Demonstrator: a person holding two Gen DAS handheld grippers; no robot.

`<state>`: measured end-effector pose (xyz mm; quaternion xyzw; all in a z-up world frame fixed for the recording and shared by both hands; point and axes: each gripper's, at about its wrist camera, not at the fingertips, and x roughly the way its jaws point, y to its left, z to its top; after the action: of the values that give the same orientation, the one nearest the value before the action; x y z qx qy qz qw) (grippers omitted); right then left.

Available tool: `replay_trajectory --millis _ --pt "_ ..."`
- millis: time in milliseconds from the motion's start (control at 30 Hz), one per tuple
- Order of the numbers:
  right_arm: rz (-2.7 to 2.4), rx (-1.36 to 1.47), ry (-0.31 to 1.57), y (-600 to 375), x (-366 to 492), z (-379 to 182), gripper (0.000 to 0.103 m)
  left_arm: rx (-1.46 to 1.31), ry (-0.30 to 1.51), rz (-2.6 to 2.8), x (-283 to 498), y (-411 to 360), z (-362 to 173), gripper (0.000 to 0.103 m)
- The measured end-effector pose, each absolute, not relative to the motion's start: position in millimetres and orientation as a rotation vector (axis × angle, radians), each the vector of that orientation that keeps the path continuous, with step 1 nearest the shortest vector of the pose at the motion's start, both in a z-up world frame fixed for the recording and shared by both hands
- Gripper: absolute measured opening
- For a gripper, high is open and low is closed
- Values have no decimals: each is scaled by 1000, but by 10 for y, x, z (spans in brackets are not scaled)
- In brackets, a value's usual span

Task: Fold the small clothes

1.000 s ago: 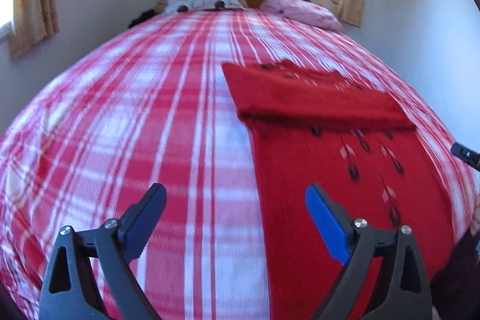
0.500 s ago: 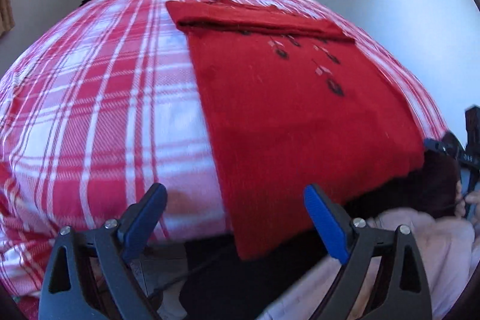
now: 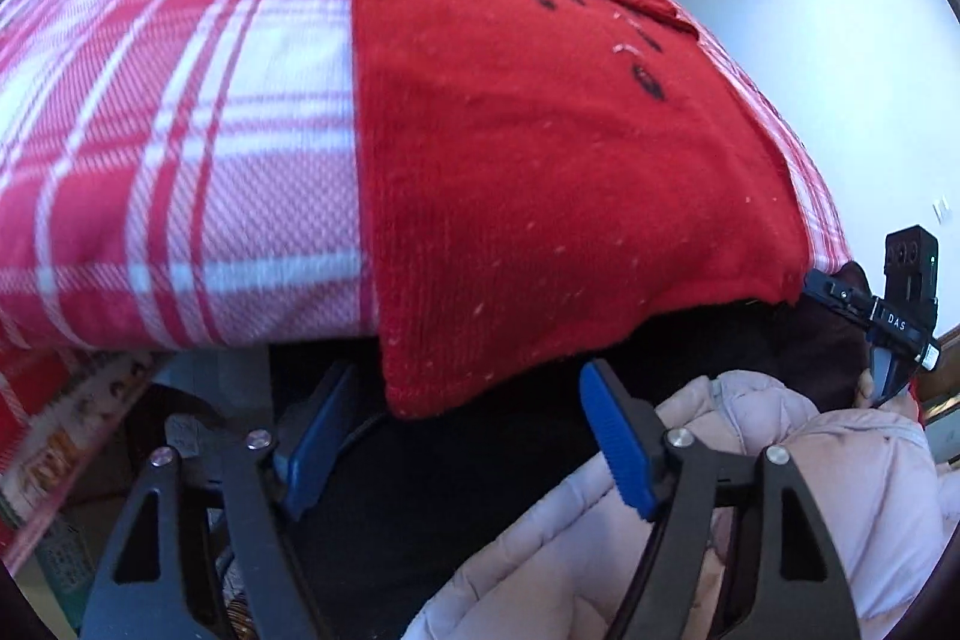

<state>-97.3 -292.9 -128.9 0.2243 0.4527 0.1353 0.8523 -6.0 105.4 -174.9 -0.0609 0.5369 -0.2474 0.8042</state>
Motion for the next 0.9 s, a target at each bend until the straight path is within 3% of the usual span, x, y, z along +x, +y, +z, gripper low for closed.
replay_trajectory --millis 133,200,300,400,433,900 --pt "305 541 948 -3014 -987 -1318 50 -180 1121 -546 -80 1104 -1682 77" --pt "312 542 951 -3010 -993 -1307 49 -203 1107 -564 -77 1116 -1628 69" --pt "308 520 970 -2998 -987 -1322 37 -196 1111 -581 -39 1072 -1634 50" --pt "308 520 1008 -3003 -972 -1375 9 -173 1130 -596 -26 979 -1676 20" --pt "309 517 1011 -2991 -973 -1377 8 -165 1135 -603 -27 957 -1684 13" --pt "485 666 802 -3126 -568 -610 6 -202 955 -661 236 980 -888 12"
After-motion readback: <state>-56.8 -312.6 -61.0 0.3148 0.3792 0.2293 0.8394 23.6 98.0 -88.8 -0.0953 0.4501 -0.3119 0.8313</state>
